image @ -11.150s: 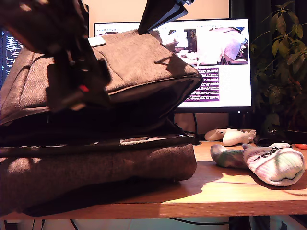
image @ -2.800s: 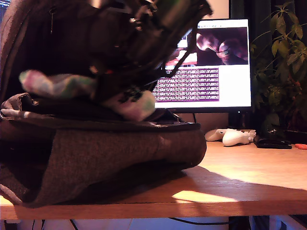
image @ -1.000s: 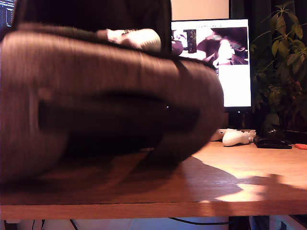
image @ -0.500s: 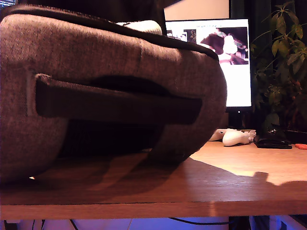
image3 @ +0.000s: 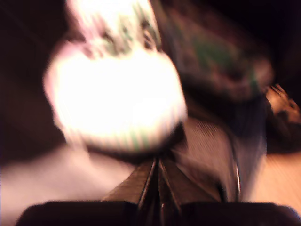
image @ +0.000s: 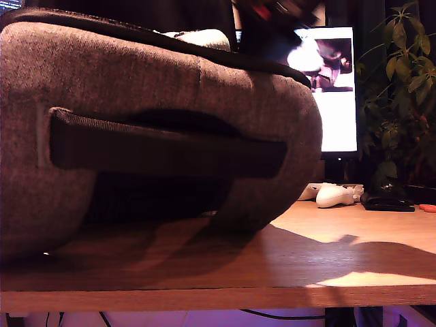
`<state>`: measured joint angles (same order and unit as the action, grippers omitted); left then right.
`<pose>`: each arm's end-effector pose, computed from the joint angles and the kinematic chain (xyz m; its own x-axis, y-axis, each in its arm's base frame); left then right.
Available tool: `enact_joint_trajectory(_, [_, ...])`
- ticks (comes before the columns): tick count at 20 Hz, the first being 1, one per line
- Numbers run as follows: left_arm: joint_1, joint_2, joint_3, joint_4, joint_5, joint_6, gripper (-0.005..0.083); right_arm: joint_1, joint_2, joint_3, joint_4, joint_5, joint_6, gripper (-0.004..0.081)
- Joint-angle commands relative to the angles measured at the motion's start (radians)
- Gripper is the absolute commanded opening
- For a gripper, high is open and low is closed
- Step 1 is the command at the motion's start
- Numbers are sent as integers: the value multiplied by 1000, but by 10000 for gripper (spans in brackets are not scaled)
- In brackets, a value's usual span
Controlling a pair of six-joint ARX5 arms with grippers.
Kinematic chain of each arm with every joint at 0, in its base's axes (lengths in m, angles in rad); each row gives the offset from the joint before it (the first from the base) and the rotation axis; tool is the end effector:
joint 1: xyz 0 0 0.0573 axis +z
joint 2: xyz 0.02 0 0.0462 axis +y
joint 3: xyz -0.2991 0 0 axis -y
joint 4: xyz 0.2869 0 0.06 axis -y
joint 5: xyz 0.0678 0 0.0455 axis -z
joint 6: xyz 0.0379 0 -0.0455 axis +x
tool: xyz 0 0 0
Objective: Pack the pair of socks inside the grey Google backpack
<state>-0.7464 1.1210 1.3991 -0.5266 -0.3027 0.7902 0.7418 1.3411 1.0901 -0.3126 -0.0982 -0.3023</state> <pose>0.1913 -0.1616 0.4837 0.8816 -0.4094 -0.2348 0.4351 0.5125 0.7403 0.2437 0.2283 0.3252 0.5540 0.6407 -0.5317 -0.8175 0.5395 -0.2017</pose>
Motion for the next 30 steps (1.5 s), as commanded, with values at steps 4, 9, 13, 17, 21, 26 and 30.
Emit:
enact_joint_trajectory(4, [-9, -27, 55, 28, 9, -6, -21, 57, 12, 166, 85, -49, 45, -13])
enact_joint_trajectory(9, [-9, -27, 55, 22, 6, -16, -21, 26, 43, 184, -41, -21, 41, -13])
enact_joint_trajectory(13, [-9, -27, 55, 13, 6, -33, -21, 8, 2, 184, -101, 5, 43, -13])
enact_joint_trajectory(17, [-9, -27, 55, -8, 12, -82, -21, 8, -56, 169, -134, 5, 51, -13])
enact_joint_trajectory(21, [-9, -27, 55, -36, 14, -94, -21, 0, -192, -30, 26, 80, 124, -13])
enact_joint_trajectory(26, [-8, -21, 55, -72, 52, -145, -21, -68, -415, -376, 241, 142, 173, -13])
enact_joint_trajectory(30, [0, -13, 53, -105, 119, -220, -21, -152, -514, -527, 261, 122, 202, -13])
